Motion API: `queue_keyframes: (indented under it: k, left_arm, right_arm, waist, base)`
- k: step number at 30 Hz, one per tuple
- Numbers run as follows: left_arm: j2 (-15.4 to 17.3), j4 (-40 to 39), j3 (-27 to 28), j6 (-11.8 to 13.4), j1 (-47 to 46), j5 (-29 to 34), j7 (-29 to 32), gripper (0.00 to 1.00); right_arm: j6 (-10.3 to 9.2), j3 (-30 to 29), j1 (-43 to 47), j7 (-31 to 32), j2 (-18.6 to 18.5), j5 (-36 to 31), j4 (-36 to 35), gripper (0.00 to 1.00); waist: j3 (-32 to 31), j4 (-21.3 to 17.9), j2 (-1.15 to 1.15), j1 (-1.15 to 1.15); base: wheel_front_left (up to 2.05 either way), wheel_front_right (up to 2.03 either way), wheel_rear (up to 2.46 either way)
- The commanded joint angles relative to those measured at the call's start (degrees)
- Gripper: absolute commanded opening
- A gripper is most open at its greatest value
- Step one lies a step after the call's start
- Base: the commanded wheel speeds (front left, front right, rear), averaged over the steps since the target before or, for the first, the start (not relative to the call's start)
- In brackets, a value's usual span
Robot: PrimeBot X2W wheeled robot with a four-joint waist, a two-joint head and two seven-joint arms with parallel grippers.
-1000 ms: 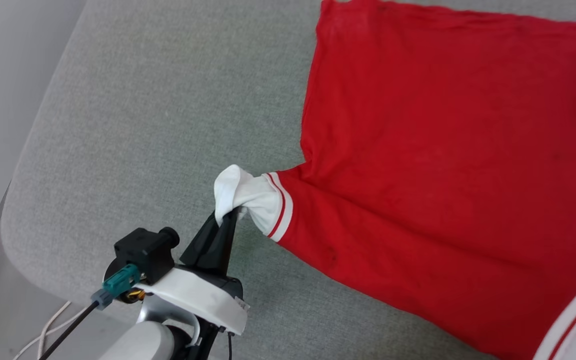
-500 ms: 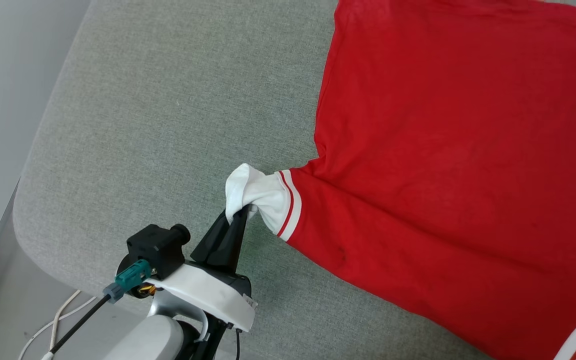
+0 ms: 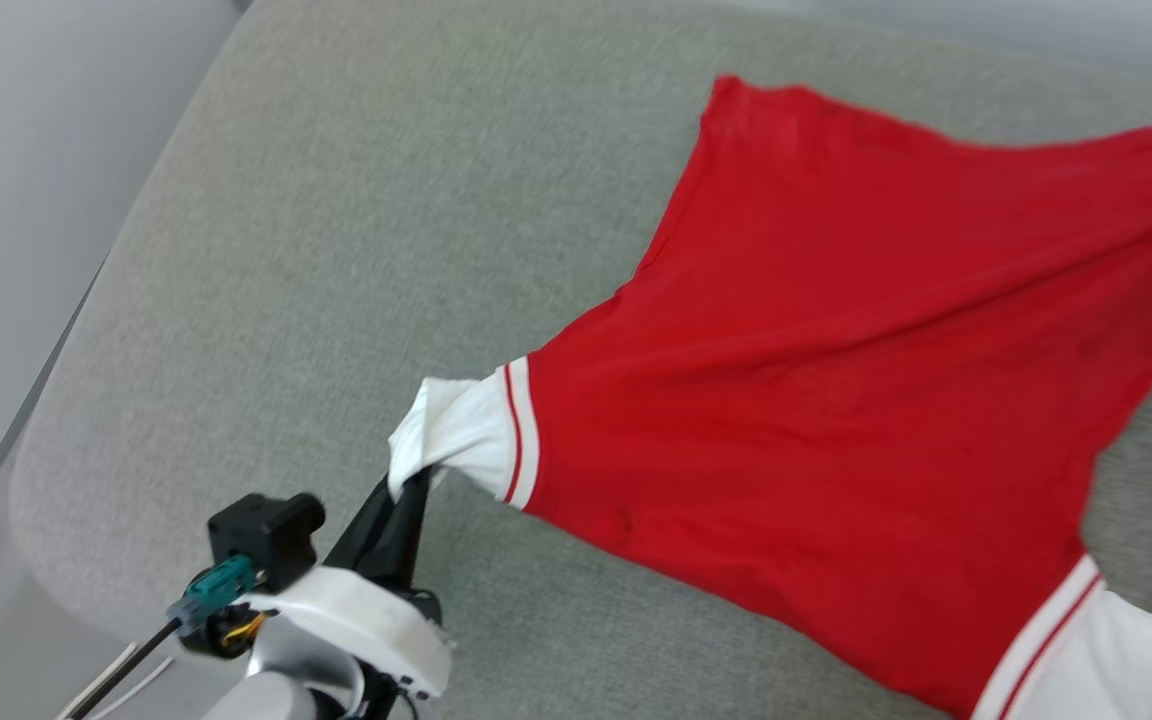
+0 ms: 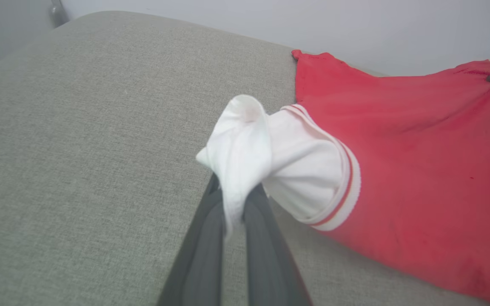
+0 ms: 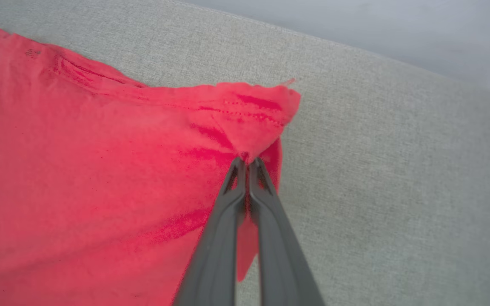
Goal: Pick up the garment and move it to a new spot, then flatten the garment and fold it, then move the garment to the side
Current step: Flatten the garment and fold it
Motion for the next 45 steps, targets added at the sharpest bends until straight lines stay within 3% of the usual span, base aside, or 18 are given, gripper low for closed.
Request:
queue_keyframes:
  k: [1,5,11,16,19,20,25,29,30,31,35,41,45]
  left_arm:
    - [1.09,0.08,0.86,0.98,1.70,-0.55,0.21,0.00]
    - [2.49,-0.16,2.11,2.40,3.98,-1.42,0.56,0.00]
    - [5.73,-1.26,4.21,4.71,8.72,-2.90,1.65,0.00]
    - [8.13,-2.58,5.77,6.19,11.98,-4.22,2.68,0.00]
    - [9.16,-2.94,6.34,6.61,12.84,-4.90,3.31,0.00]
    - [9.16,-2.94,6.34,6.61,12.84,-4.90,3.31,0.00]
    - [9.80,-3.12,6.63,6.83,12.93,-5.08,3.98,0.00]
    - [10.32,-3.33,6.61,7.24,13.27,-5.23,4.57,0.00]
    - [10.38,-3.42,6.66,7.31,13.34,-5.26,4.57,0.00]
    - [10.48,-3.55,6.62,7.30,13.34,-5.27,4.77,0.00]
    - [10.83,-4.04,6.38,7.49,13.05,-5.12,5.29,0.00]
    - [11.20,-5.20,6.05,7.83,12.10,-4.61,5.92,0.00]
    - [10.92,-5.74,6.00,7.84,11.54,-4.42,5.83,0.00]
  right_arm:
    - [-0.04,1.75,3.31,0.40,-1.50,2.02,-3.15,0.00]
    - [-0.04,3.79,8.68,1.49,-3.22,5.01,-8.70,0.00]
    - [-0.04,3.08,24.30,5.90,-6.20,9.55,-22.25,0.00]
    - [-0.05,-1.84,40.36,9.91,-4.27,10.49,-34.92,0.00]
    - [-0.04,-7.17,53.33,11.34,0.48,10.01,-42.16,0.00]
    - [-0.04,-7.17,53.33,11.34,0.48,10.01,-42.16,0.00]
    - [-0.04,-11.95,66.73,11.05,10.52,8.65,-46.28,0.00]
    - [-0.04,-13.88,72.18,8.93,17.53,8.69,-46.31,0.00]
    - [-0.04,-14.02,72.87,8.17,18.38,9.02,-45.99,0.24]
    - [-0.04,-13.90,73.10,6.61,19.10,9.37,-46.04,0.98]
    - [-0.03,-13.63,70.51,-4.04,19.97,9.27,-46.74,1.00]
    - [-0.03,-12.63,63.99,-27.83,18.91,8.46,-47.11,1.00]
    - [-0.03,-10.52,58.01,-35.13,18.07,9.68,-42.91,1.00]
  waist:
    - [-4.97,-4.08,0.00,0.00]
    - [-7.94,-6.82,0.00,0.00]
    - [-12.75,-12.47,0.00,0.00]
    - [-14.07,-17.39,0.00,0.00]
    - [-14.03,-20.27,0.00,0.00]
    - [-14.03,-20.27,0.00,0.00]
    - [-13.66,-22.79,0.00,0.00]
    - [-13.69,-24.31,0.00,0.00]
    - [-13.67,-24.65,0.00,0.00]
    - [-13.63,-24.95,0.00,0.00]
    - [-13.54,-25.60,0.00,0.00]
    - [-13.04,-25.18,0.00,0.00]
    - [-12.26,-24.25,0.00,0.00]
  base:
    - [0.00,0.00,0.00]
    - [0.00,0.00,0.00]
    - [0.00,0.00,0.00]
    - [0.00,0.00,0.00]
    - [0.00,0.00,0.00]
    - [0.00,0.00,0.00]
    - [0.00,0.00,0.00]
    - [0.00,0.00,0.00]
    - [0.00,0.00,0.00]
    - [0.00,0.00,0.00]
    - [0.00,0.00,0.00]
    - [0.00,0.00,0.00]
    - [0.00,0.00,0.00]
